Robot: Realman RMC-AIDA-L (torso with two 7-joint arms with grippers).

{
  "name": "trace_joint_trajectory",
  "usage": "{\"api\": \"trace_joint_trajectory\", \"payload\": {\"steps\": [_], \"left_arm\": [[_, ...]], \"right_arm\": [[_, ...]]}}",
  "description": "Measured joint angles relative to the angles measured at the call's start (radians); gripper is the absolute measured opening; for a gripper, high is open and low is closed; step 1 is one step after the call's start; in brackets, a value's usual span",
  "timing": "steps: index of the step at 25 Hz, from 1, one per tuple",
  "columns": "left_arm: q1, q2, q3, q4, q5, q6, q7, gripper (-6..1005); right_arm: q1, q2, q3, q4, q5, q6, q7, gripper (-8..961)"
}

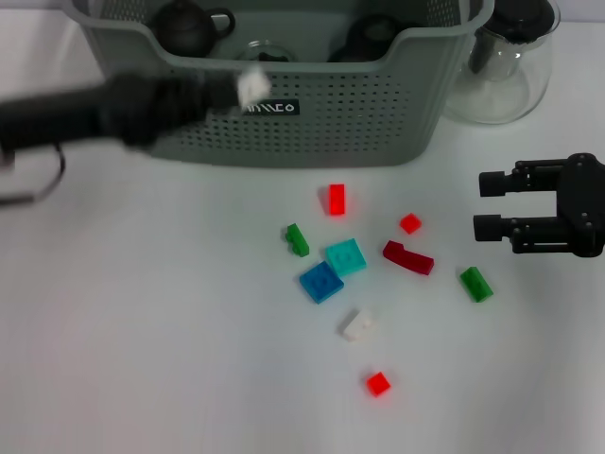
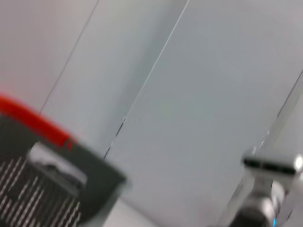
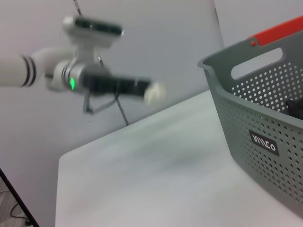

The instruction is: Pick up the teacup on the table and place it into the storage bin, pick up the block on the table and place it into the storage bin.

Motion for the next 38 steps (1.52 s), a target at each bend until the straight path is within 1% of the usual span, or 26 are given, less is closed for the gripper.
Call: {"api": "trace_joint_trajectory", "payload": {"steps": [3, 4, 5, 7, 8, 10, 12, 13, 14, 15, 17, 19, 20, 21, 23, 25, 27, 29, 30, 32, 34, 35, 36, 37, 38], "left_arm": [[-0.095, 0.005, 0.006, 0.096, -0.045, -0.018, -0.129, 202], [-0.110, 0.005, 0.007, 0.113, -0.050, -0.031, -0.149, 204], [-0.147, 0.005, 0.022, 0.159, -0.053, -0.079, -0.193, 207], [-0.208, 0.019, 0.101, 0.228, -0.046, -0.202, -0.284, 212], [-0.223, 0.029, 0.156, 0.246, -0.037, -0.260, -0.321, 215], [-0.255, 0.055, 0.309, 0.282, -0.008, -0.402, -0.418, 220], [-0.288, 0.081, 0.478, 0.302, 0.060, -0.549, -0.525, 225], [-0.304, 0.087, 0.531, 0.302, 0.108, -0.599, -0.571, 228], [-0.329, 0.090, 0.600, 0.294, 0.184, -0.658, -0.633, 230], [-0.354, 0.089, 0.643, 0.280, 0.253, -0.696, -0.681, 233], [-0.408, 0.077, 0.686, 0.227, 0.380, -0.738, -0.743, 238], [-0.457, 0.054, 0.697, 0.164, 0.495, -0.779, -0.780, 243], [-0.469, 0.047, 0.698, 0.146, 0.524, -0.791, -0.791, 246], [-0.493, 0.032, 0.700, 0.107, 0.594, -0.821, -0.826, 248], [-0.518, 0.017, 0.704, 0.061, 0.663, -0.854, -0.863, 254], [-0.532, 0.004, 0.709, 0.029, 0.698, -0.878, -0.874, 259], [-0.533, -0.005, 0.711, 0.029, 0.698, -0.883, -0.872, 264], [-0.526, -0.009, 0.707, 0.052, 0.681, -0.867, -0.870, 269], [-0.519, -0.009, 0.702, 0.076, 0.665, -0.850, -0.869, 272], [-0.483, -0.013, 0.684, 0.162, 0.611, -0.805, -0.857, 277], [-0.399, -0.029, 0.632, 0.332, 0.486, -0.739, -0.807, 371], [-0.346, -0.041, 0.597, 0.422, 0.395, -0.707, -0.758, 417], [-0.283, -0.053, 0.558, 0.503, 0.287, -0.668, -0.693, 464], [-0.216, -0.061, 0.519, 0.568, 0.145, -0.622, -0.609, 511], [-0.167, -0.066, 0.490, 0.605, 0.034, -0.582, -0.547, 537]], "right_arm": [[0.000, 0.000, -0.002, -0.001, 0.000, 0.000, 0.006, 682], [0.000, 0.000, -0.002, -0.002, 0.000, 0.000, 0.007, 682], [0.000, 0.000, -0.002, -0.002, 0.000, -0.001, 0.007, 682], [0.000, 0.000, -0.003, -0.003, 0.000, -0.001, 0.007, 682], [0.000, -0.001, -0.004, -0.003, 0.000, -0.001, 0.007, 682], [0.001, -0.001, -0.006, -0.003, 0.000, -0.001, 0.008, 683], [0.001, -0.001, -0.006, -0.002, 0.000, -0.001, 0.008, 683], [0.002, -0.001, -0.006, -0.002, 0.000, -0.001, 0.008, 683], [0.002, 0.000, -0.005, -0.002, 0.000, -0.001, 0.008, 682], [0.003, 0.000, -0.005, -0.002, 0.000, -0.001, 0.008, 682], [0.004, 0.000, -0.003, -0.002, 0.000, -0.001, 0.008, 681], [0.006, 0.000, 0.000, -0.002, 0.000, 0.000, 0.008, 681], [0.006, 0.000, 0.000, -0.002, 0.000, 0.000, 0.008, 681], [0.007, 0.000, 0.000, -0.003, 0.000, 0.000, 0.008, 682], [0.007, 0.000, 0.000, -0.003, 0.000, 0.000, 0.008, 682], [0.007, 0.000, 0.000, -0.001, 0.000, -0.001, 0.009, 683], [0.007, 0.000, 0.000, 0.000, 0.000, -0.001, 0.009, 682], [0.007, 0.000, 0.000, 0.000, 0.000, -0.001, 0.009, 681], [0.007, 0.000, 0.000, 0.000, 0.000, 0.000, 0.009, 681], [0.007, -0.001, 0.000, 0.000, 0.000, -0.001, 0.009, 682], [0.006, -0.002, 0.000, 0.000, 0.000, -0.001, 0.009, 683], [0.006, -0.002, 0.000, 0.000, 0.000, -0.001, 0.009, 683], [0.005, -0.002, 0.000, 0.000, 0.001, -0.001, 0.009, 683], [0.005, -0.001, 0.000, 0.000, 0.002, -0.001, 0.009, 683], [0.004, 0.000, 0.000, 0.000, 0.003, -0.001, 0.009, 682]]}}
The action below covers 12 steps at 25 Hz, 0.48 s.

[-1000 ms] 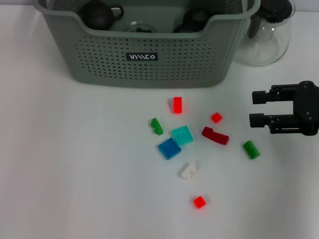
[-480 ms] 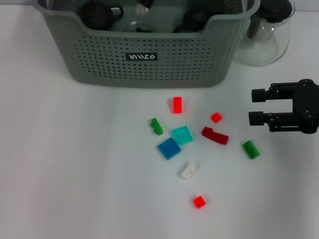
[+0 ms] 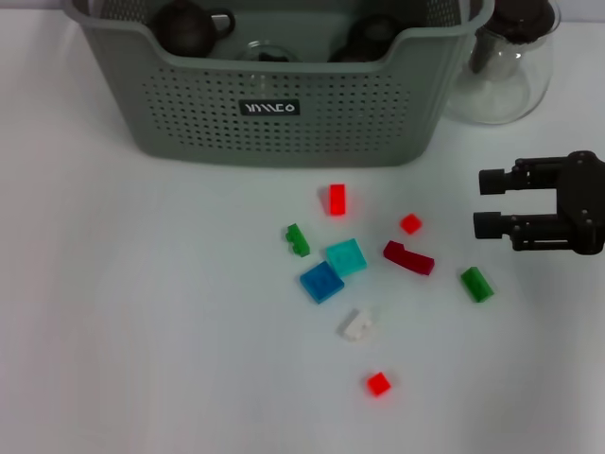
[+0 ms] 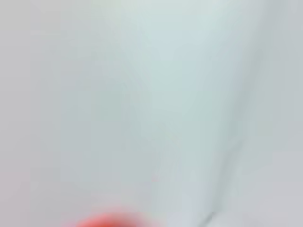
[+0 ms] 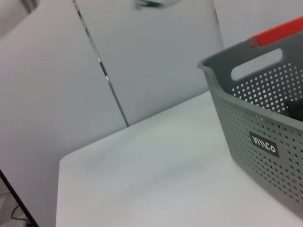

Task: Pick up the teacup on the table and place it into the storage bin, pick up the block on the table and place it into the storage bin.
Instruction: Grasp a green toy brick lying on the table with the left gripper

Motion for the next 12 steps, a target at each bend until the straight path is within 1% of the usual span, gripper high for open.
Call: {"api": "trace_joint_trajectory", "payload": {"steps": [1, 2, 4, 5, 6, 7, 9, 10, 12], "left_arm": [[0.066, -0.003, -0.039, 0.034, -0.182, 0.074, 0.092, 563], [0.119, -0.003, -0.085, 0.041, -0.323, 0.157, 0.160, 590], [0.176, -0.005, -0.167, 0.014, -0.494, 0.303, 0.253, 642], [0.204, -0.008, -0.216, -0.013, -0.561, 0.385, 0.312, 668], [0.225, -0.012, -0.254, -0.035, -0.599, 0.437, 0.354, 695], [0.254, -0.016, -0.283, -0.066, -0.612, 0.487, 0.423, 721], [0.306, -0.024, -0.303, -0.124, -0.583, 0.542, 0.575, 720], [0.331, -0.027, -0.303, -0.156, -0.543, 0.553, 0.655, 720], [0.362, -0.031, -0.289, -0.234, -0.401, 0.547, 0.786, 719]], "right_arm": [[0.000, 0.001, 0.000, 0.000, 0.000, 0.000, -0.001, 682], [0.000, 0.002, 0.000, 0.001, 0.000, 0.001, -0.002, 682], [0.001, 0.002, 0.000, 0.002, -0.002, 0.004, -0.004, 682], [0.001, 0.002, 0.000, 0.002, -0.003, 0.005, -0.004, 682], [0.002, 0.002, 0.000, 0.000, -0.003, 0.005, -0.003, 682], [0.002, 0.001, 0.000, 0.000, -0.002, 0.003, -0.002, 681], [0.003, -0.002, 0.005, 0.000, -0.001, 0.001, -0.001, 681], [0.004, -0.004, 0.010, 0.001, -0.001, 0.001, -0.001, 681], [0.004, -0.003, 0.015, -0.002, -0.003, 0.001, 0.000, 681]]}}
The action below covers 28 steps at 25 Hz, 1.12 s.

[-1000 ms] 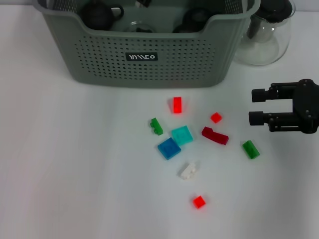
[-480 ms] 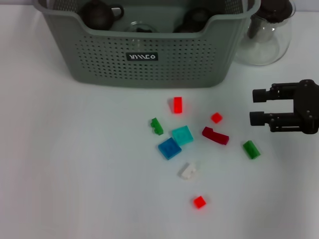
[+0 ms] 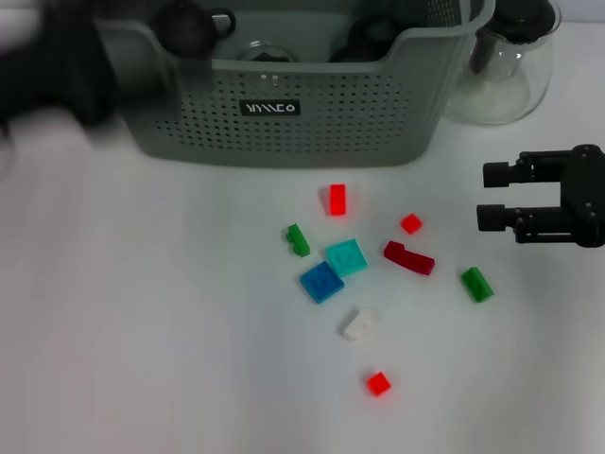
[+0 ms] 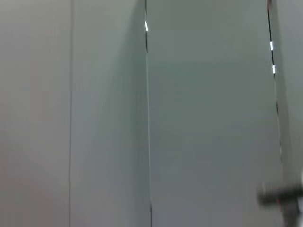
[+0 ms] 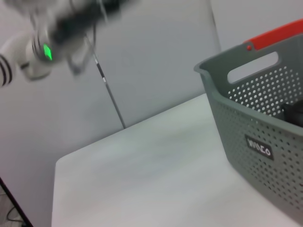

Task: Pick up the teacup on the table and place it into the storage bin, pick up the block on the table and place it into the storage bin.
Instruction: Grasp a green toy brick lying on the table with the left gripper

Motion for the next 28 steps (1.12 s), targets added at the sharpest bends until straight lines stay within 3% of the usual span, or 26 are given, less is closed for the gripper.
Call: {"api": "trace_joint_trajectory", "payload": {"steps": [2, 5, 9, 13, 17, 28], "left_arm": [[0.004, -0.001, 0.004, -0.112, 0.170, -0.024, 0.097, 716], [-0.011, -0.001, 0.003, -0.293, 0.296, -0.093, 0.248, 709], [-0.023, -0.001, 0.000, -0.524, 0.349, -0.215, 0.501, 700], [-0.058, -0.001, -0.007, -0.697, 0.370, -0.391, 0.648, 691], [-0.088, -0.001, -0.015, -0.787, 0.354, -0.536, 0.716, 682], [-0.124, 0.001, -0.020, -0.888, 0.302, -0.737, 0.800, 659]], "right_arm": [[0.000, 0.000, 0.001, -0.001, 0.000, 0.001, 0.005, 682], [0.001, -0.003, 0.007, 0.001, 0.001, 0.002, 0.012, 682], [0.003, -0.004, 0.016, -0.001, 0.002, 0.000, 0.017, 682], [0.005, -0.004, 0.023, -0.003, 0.001, -0.001, 0.023, 683], [0.005, -0.004, 0.024, 0.000, 0.002, -0.002, 0.023, 682], [0.007, -0.004, 0.024, 0.003, 0.000, -0.007, 0.023, 682]]}}
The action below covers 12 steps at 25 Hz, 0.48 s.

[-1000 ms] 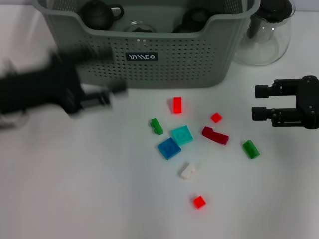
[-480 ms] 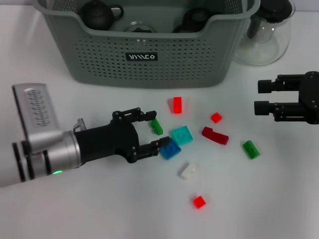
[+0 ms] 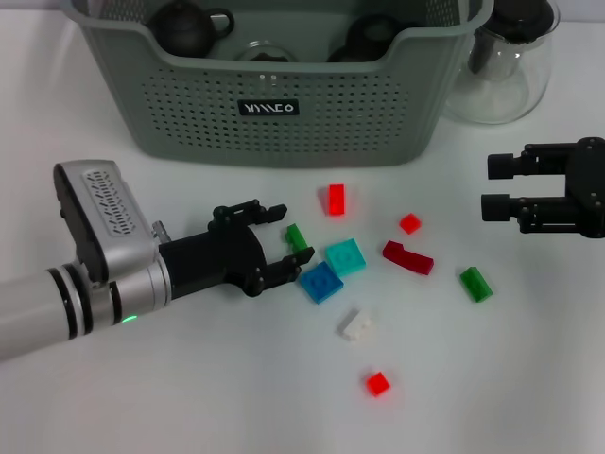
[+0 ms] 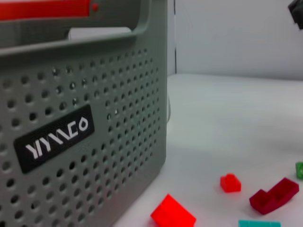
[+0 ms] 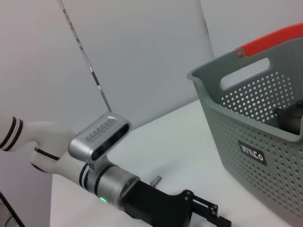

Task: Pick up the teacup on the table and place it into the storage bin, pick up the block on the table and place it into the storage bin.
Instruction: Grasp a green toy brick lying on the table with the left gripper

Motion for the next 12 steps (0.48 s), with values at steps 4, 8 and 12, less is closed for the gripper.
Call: {"api": "trace_joint_trajectory", "payload": {"steps": [4, 8, 12], "left_arm": [[-0.004, 0.000, 0.000, -0.011, 0.005, -0.007, 0.004, 660], [-0.008, -0.002, 0.000, -0.013, 0.006, -0.008, 0.005, 660], [-0.016, -0.002, 0.000, -0.017, 0.001, -0.017, 0.005, 660]], "right_arm": [[0.001, 0.000, 0.000, 0.000, 0.000, -0.001, 0.001, 683], [-0.002, 0.000, 0.000, 0.000, 0.000, -0.002, 0.003, 682], [-0.006, 0.000, 0.000, 0.000, 0.000, -0.002, 0.003, 681]]}}
